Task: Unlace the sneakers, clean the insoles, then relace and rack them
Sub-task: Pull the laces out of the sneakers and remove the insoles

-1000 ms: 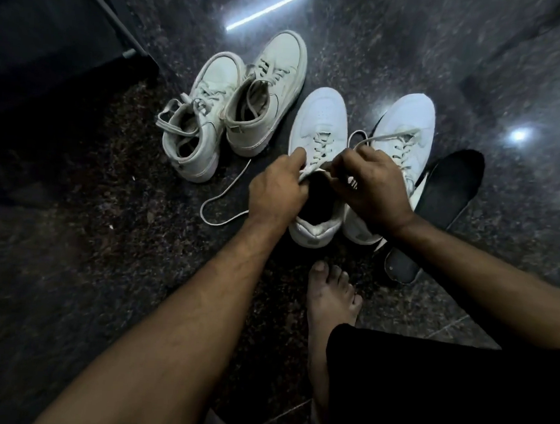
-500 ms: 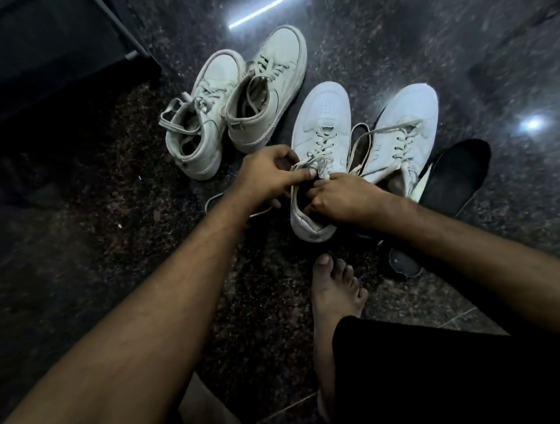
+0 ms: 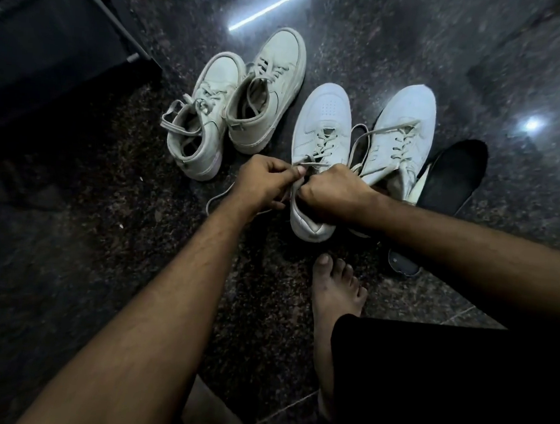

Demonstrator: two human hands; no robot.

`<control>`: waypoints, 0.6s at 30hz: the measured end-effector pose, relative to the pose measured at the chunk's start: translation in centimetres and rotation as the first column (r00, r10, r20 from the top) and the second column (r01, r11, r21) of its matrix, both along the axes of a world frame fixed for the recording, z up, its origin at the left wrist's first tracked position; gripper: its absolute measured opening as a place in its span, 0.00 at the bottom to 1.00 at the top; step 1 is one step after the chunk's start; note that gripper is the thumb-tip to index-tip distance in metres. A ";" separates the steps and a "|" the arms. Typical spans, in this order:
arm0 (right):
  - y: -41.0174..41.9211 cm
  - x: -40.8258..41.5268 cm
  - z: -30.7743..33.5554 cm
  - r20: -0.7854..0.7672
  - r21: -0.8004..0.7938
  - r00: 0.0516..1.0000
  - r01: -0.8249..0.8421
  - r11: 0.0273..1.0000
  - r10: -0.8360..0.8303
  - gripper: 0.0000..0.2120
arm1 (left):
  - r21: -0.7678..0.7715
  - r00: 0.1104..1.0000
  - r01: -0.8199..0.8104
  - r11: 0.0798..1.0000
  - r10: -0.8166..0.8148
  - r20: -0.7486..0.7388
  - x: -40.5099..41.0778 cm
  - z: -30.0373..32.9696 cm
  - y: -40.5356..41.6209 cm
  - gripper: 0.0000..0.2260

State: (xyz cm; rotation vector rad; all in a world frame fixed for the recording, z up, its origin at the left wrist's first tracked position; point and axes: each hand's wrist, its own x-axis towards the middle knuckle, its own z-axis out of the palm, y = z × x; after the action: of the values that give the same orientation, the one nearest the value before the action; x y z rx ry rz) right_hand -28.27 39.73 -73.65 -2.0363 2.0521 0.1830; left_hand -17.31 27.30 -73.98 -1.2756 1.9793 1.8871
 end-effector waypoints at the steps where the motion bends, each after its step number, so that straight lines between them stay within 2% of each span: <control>1: 0.0 0.1 0.4 -0.034 -0.024 0.999 -0.003 1.000 0.002 0.04 | 0.002 1.000 -0.006 1.000 0.006 -0.004 -0.1 0.0 0.0 0.12; 3: 0.1 0.2 0.5 0.014 -0.067 1.000 -0.004 0.998 0.005 0.10 | 0.028 0.999 -0.035 0.999 0.035 -0.002 -0.2 -0.1 0.1 0.11; 7: 0.0 0.7 1.0 0.004 -0.064 0.995 0.098 0.993 -0.098 0.20 | 0.102 0.997 -0.080 0.992 0.081 -0.004 0.0 -0.2 0.3 0.09; 9: -0.3 0.9 1.4 0.009 0.067 0.992 0.126 0.990 -0.127 0.13 | 0.149 0.995 -0.098 0.984 0.101 -0.014 0.2 0.2 0.4 0.09; 11: -0.4 0.6 1.5 0.031 0.121 0.988 0.147 0.982 -0.151 0.09 | 0.161 0.993 -0.113 0.981 0.117 -0.017 0.3 0.7 0.8 0.08; 15: -0.4 0.8 1.1 0.043 0.146 0.973 0.217 0.965 -0.225 0.11 | 0.094 0.989 -0.150 0.984 0.151 0.001 0.5 0.7 1.5 0.08; 18: -0.6 0.9 0.7 0.081 0.179 0.946 0.295 0.939 -0.313 0.15 | 0.103 0.985 -0.172 0.980 0.171 0.019 1.1 0.7 2.1 0.01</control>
State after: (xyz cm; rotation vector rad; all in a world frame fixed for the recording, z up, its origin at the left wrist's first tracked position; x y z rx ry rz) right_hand -27.33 39.10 -72.97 -1.5732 2.1716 0.1741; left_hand -16.18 29.36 -73.30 -1.4649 1.7904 2.0261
